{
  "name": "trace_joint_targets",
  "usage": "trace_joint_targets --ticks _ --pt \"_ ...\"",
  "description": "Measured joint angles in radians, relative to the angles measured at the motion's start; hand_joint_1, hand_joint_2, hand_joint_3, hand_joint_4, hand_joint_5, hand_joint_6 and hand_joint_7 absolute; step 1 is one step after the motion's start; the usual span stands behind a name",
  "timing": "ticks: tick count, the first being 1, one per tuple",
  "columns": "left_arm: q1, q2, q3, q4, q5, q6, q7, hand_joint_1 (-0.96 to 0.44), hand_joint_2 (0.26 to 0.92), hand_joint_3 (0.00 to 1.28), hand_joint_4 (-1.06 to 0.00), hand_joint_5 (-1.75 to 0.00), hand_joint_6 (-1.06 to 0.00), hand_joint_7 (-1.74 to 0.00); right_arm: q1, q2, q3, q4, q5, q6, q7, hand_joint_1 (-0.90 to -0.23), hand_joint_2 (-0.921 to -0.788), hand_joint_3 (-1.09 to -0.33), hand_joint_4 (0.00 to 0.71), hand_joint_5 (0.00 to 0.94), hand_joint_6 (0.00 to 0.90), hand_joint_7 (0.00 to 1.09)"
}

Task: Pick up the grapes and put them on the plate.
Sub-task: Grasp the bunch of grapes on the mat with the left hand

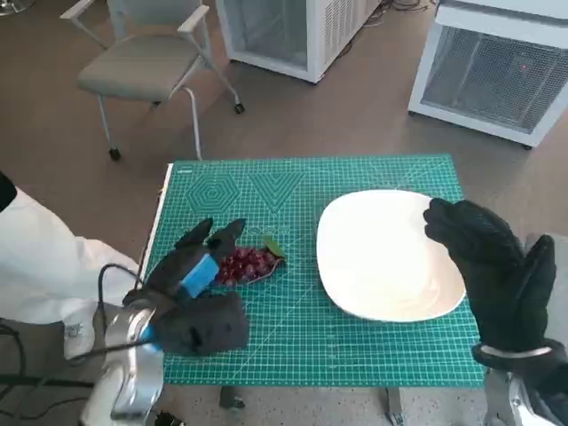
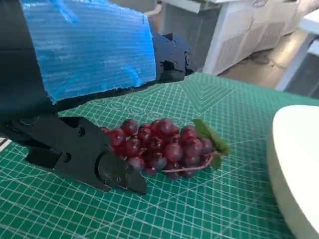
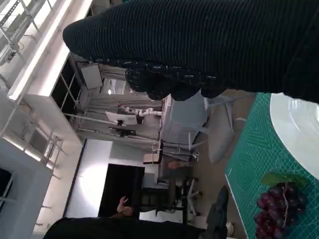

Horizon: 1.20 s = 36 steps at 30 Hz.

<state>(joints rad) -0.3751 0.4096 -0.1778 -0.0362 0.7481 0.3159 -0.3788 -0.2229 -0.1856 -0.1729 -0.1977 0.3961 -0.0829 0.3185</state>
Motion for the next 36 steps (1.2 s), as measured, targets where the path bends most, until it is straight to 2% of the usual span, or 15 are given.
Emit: trace_joint_targets --ticks 10,20,27,36 --pt "-0.056 0.014 -0.059 0.123 0.031 0.002 0.032 0.16 0.811 0.03 -0.03 -0.01 -0.18 0.0 0.002 0.0 -0.001 -0.001 0.0 0.0 0.0 -0.336 -0.921 -0.604 0.419 0.895 0.214 1.05" --pt "-0.116 0.014 -0.097 0.218 0.033 0.005 0.047 0.14 0.803 0.03 -0.04 0.0 -0.18 0.0 0.003 0.0 -0.002 0.0 0.0 0.0 0.0 -0.336 -0.921 -0.604 0.419 0.895 0.214 1.05" --pt "-0.198 0.002 -0.144 0.39 0.034 0.003 0.073 0.09 0.786 0.01 -0.04 0.0 -0.18 0.0 0.003 0.0 -0.002 0.0 -0.001 -0.001 0.0 -0.335 -0.921 -0.605 0.419 0.896 0.214 1.05" --pt "-0.34 -0.064 -0.204 0.678 0.031 0.011 0.099 0.06 0.78 0.01 -0.02 0.0 -0.17 0.0 0.0 0.0 -0.005 0.004 0.0 -0.001 0.0 -0.336 -0.921 -0.604 0.419 0.895 0.214 1.05"
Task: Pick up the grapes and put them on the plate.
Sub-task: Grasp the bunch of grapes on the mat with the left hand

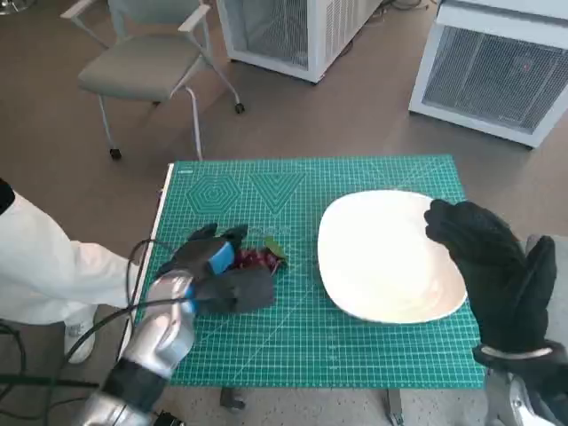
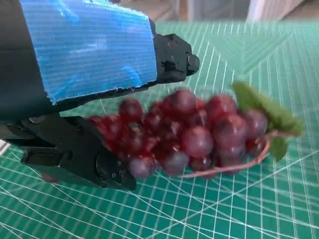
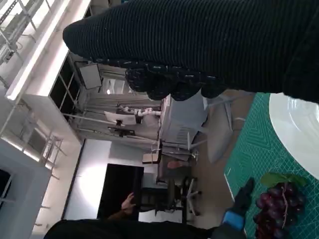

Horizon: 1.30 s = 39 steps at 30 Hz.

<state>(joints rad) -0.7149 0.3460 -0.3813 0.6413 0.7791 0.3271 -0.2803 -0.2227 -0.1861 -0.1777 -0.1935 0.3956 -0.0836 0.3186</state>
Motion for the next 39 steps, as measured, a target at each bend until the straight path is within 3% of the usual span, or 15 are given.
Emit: trace_joint_targets --ticks 14,24,27,30,33,34,36,39 --pt "-0.242 -0.095 -0.067 0.437 -0.011 -0.049 0.079 0.08 0.786 0.01 -0.08 -0.02 -0.17 0.0 -0.002 0.0 0.0 0.002 -0.001 0.0 0.0 -0.335 -0.921 -0.604 0.419 0.894 0.214 1.05" --pt "-0.292 -0.119 -0.099 0.54 -0.013 -0.073 0.1 0.09 0.806 0.02 -0.16 -0.04 -0.19 -0.01 -0.002 0.0 -0.002 0.002 0.0 0.0 0.001 -0.334 -0.921 -0.605 0.419 0.894 0.214 1.05" --pt "-0.295 -0.119 -0.103 0.554 -0.017 -0.081 0.105 0.1 0.815 0.02 -0.21 -0.06 -0.22 -0.02 -0.002 0.0 -0.002 0.002 0.0 0.0 0.002 -0.333 -0.921 -0.606 0.419 0.895 0.214 1.05" --pt "-0.297 -0.118 -0.105 0.56 -0.024 -0.088 0.113 0.11 0.832 0.02 -0.3 -0.1 -0.33 -0.06 -0.002 0.0 -0.002 0.002 0.0 0.0 0.003 -0.334 -0.921 -0.606 0.419 0.895 0.214 1.05" --pt "-0.297 -0.116 -0.11 0.565 -0.031 -0.099 0.124 0.2 0.871 0.07 -0.45 -0.58 -0.5 -0.12 -0.002 0.0 -0.002 0.002 0.0 0.0 0.003 -0.334 -0.921 -0.606 0.418 0.896 0.213 1.05" --pt "-0.296 -0.115 -0.112 0.565 -0.032 -0.104 0.13 0.26 0.876 0.12 -0.49 -0.83 -0.56 -0.15 -0.002 0.0 -0.001 0.002 0.0 0.0 0.003 -0.334 -0.921 -0.606 0.418 0.896 0.213 1.05" --pt "-0.294 -0.112 -0.12 0.565 -0.032 -0.118 0.15 0.32 0.842 0.27 -0.52 -1.15 -0.64 -0.18 -0.002 0.0 -0.001 0.002 0.0 0.0 0.004 -0.335 -0.921 -0.606 0.418 0.896 0.213 1.05" --pt "-0.285 -0.105 -0.133 0.56 -0.03 -0.145 0.189 0.35 0.782 0.46 -0.5 -1.39 -0.68 -0.19 -0.002 0.0 -0.001 0.002 0.0 0.0 0.004 -0.335 -0.921 -0.607 0.418 0.896 0.213 1.05"
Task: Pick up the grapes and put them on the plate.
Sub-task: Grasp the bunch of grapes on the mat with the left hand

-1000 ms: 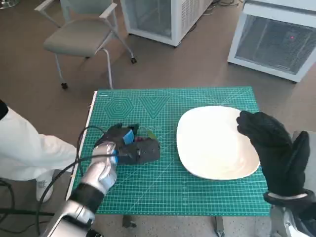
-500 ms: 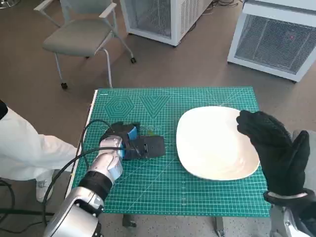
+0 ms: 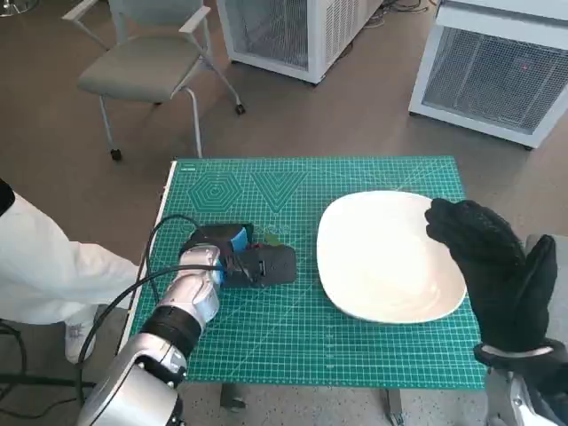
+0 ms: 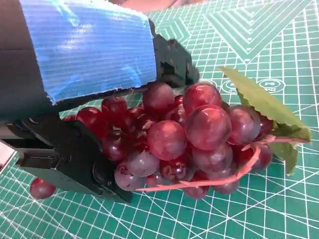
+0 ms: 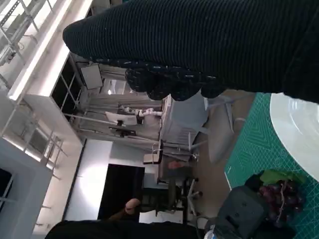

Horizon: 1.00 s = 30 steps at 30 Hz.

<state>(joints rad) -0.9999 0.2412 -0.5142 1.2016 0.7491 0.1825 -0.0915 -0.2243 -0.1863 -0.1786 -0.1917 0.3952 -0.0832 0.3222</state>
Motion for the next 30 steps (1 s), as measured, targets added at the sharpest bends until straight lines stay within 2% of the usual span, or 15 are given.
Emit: trace_joint_targets --ticks 5,6,9,10,13,20,25,30 --pt "0.015 0.014 -0.019 -0.015 -0.001 -0.033 0.023 0.37 0.747 0.59 -0.45 -1.55 -0.71 -0.22 0.0 0.0 0.0 0.0 0.0 0.0 0.0 -0.335 -0.921 -0.607 0.417 0.897 0.212 1.05" --pt "0.018 0.018 -0.021 -0.019 -0.002 -0.039 0.023 0.33 0.758 0.58 -0.45 -1.55 -0.69 -0.33 0.0 0.0 0.0 0.0 0.0 0.0 0.0 -0.336 -0.921 -0.607 0.417 0.898 0.212 1.05" --pt "0.024 0.025 -0.022 -0.029 -0.005 -0.051 0.02 0.15 0.834 0.41 -0.46 -1.46 -0.57 -0.91 0.0 0.0 0.0 0.001 0.0 0.0 0.0 -0.336 -0.921 -0.607 0.418 0.897 0.213 1.05" --pt "0.026 0.028 -0.021 -0.031 -0.008 -0.054 0.019 0.1 0.851 0.37 -0.47 -1.44 -0.54 -1.05 0.0 0.0 0.0 0.001 0.0 0.0 0.0 -0.336 -0.921 -0.606 0.418 0.897 0.213 1.05" --pt "0.03 0.034 -0.019 -0.036 -0.016 -0.059 0.013 0.03 0.866 0.31 -0.5 -1.37 -0.53 -1.23 0.0 0.001 0.001 0.002 -0.001 0.0 0.0 -0.336 -0.921 -0.606 0.418 0.897 0.213 1.05" --pt "0.034 0.043 -0.015 -0.046 -0.034 -0.061 -0.008 0.0 0.857 0.26 -0.56 -1.3 -0.57 -1.26 -0.002 0.003 0.004 0.002 -0.003 -0.001 0.0 -0.336 -0.921 -0.605 0.419 0.895 0.214 1.05" --pt "0.034 0.047 -0.015 -0.052 -0.047 -0.061 -0.022 0.01 0.847 0.26 -0.6 -1.37 -0.62 -1.1 -0.003 0.003 0.005 0.003 -0.003 -0.001 0.0 -0.336 -0.921 -0.605 0.42 0.894 0.214 1.05" --pt "0.034 0.047 -0.016 -0.058 -0.048 -0.057 -0.03 0.0 0.854 0.24 -0.6 -1.29 -0.6 -1.2 -0.003 0.003 0.005 0.003 -0.004 -0.003 0.0 -0.336 -0.921 -0.605 0.421 0.893 0.215 1.04"
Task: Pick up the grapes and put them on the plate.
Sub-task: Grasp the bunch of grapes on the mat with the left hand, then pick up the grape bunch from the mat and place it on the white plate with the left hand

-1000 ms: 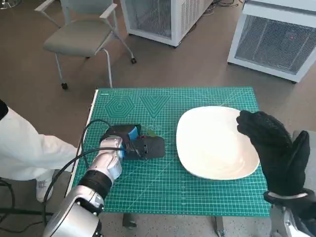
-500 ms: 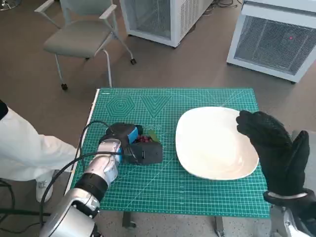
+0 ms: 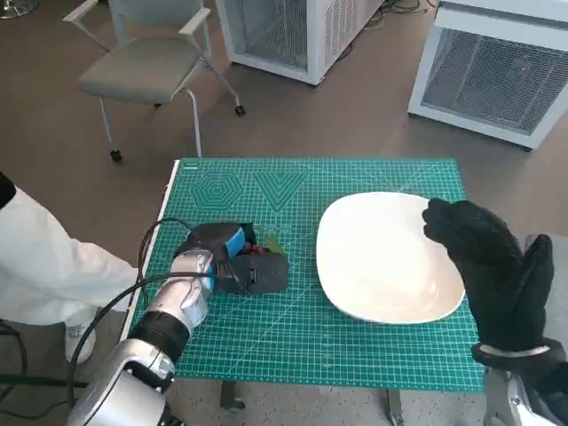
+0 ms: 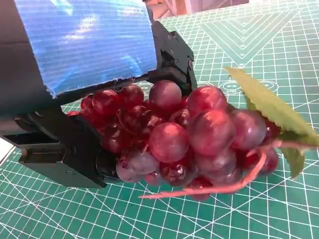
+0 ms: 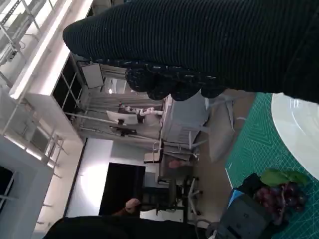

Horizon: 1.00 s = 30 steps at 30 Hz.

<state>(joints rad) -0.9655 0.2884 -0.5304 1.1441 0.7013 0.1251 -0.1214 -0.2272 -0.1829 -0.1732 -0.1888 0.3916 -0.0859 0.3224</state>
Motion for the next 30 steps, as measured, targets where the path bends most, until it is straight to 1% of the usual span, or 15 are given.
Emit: trace_joint_targets --ticks 6,14,17,20,24,30 --pt "0.0 -0.001 -0.004 -0.004 0.0 0.004 -0.007 0.0 0.868 0.23 -0.58 -1.28 -0.58 -1.25 0.0 0.0 0.0 0.0 0.0 0.0 0.0 -0.336 -0.921 -0.604 0.421 0.892 0.215 1.04" --pt "0.0 0.0 -0.009 -0.005 0.001 -0.003 -0.012 0.0 0.857 0.22 -0.62 -1.24 -0.62 -1.21 0.0 0.0 -0.001 0.0 0.0 0.0 0.0 -0.336 -0.921 -0.604 0.422 0.891 0.216 1.04" --pt "0.0 0.003 -0.009 -0.01 0.001 -0.007 -0.019 0.0 0.862 0.21 -0.62 -1.29 -0.63 -1.13 0.0 0.0 0.0 0.0 0.0 0.0 0.0 -0.336 -0.921 -0.604 0.422 0.891 0.216 1.04" --pt "0.005 0.012 -0.009 -0.027 0.0 -0.007 -0.036 0.0 0.888 0.15 -0.65 -1.33 -0.64 -1.03 0.0 0.0 0.0 0.0 0.0 0.0 0.0 -0.336 -0.921 -0.604 0.422 0.891 0.216 1.04" --pt "0.024 0.03 -0.006 -0.083 -0.002 0.005 -0.07 0.0 0.912 0.1 -0.68 -1.31 -0.63 -1.03 0.0 0.0 0.0 0.0 0.0 0.0 0.0 -0.337 -0.921 -0.604 0.422 0.89 0.216 1.04" --pt "0.078 0.069 0.009 -0.256 -0.007 0.065 -0.145 0.0 0.918 0.09 -0.66 -1.36 -0.66 -0.96 -0.002 0.002 -0.001 0.0 0.0 0.0 0.0 -0.339 -0.921 -0.603 0.422 0.89 0.216 1.04"
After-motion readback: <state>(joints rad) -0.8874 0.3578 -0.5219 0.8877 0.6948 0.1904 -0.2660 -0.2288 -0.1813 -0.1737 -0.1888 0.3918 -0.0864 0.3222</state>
